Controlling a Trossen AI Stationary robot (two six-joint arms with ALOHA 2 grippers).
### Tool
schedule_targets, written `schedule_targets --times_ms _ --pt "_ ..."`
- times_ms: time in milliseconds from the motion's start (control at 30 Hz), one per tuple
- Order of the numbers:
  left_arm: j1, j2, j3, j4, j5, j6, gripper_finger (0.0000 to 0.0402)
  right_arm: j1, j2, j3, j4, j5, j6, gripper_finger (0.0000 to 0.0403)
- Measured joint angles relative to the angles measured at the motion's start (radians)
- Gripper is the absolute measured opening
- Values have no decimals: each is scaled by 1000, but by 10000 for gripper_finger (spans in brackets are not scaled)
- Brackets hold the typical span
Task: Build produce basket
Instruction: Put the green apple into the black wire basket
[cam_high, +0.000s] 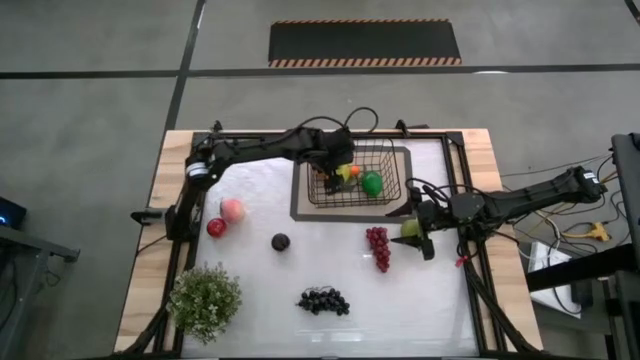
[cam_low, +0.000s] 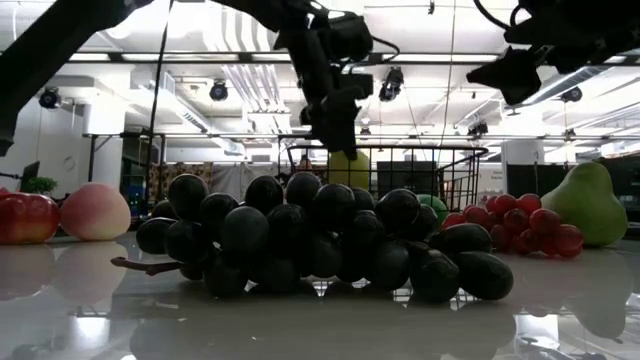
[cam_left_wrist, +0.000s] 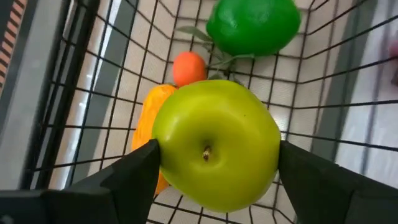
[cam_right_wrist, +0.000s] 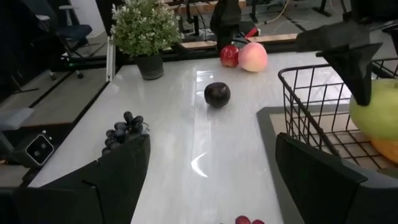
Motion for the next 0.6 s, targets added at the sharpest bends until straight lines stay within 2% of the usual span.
schedule_targets --times_ms 600 --pt "4 46 -41 -73 -1 -1 281 0 0 -14 20 2 42 327"
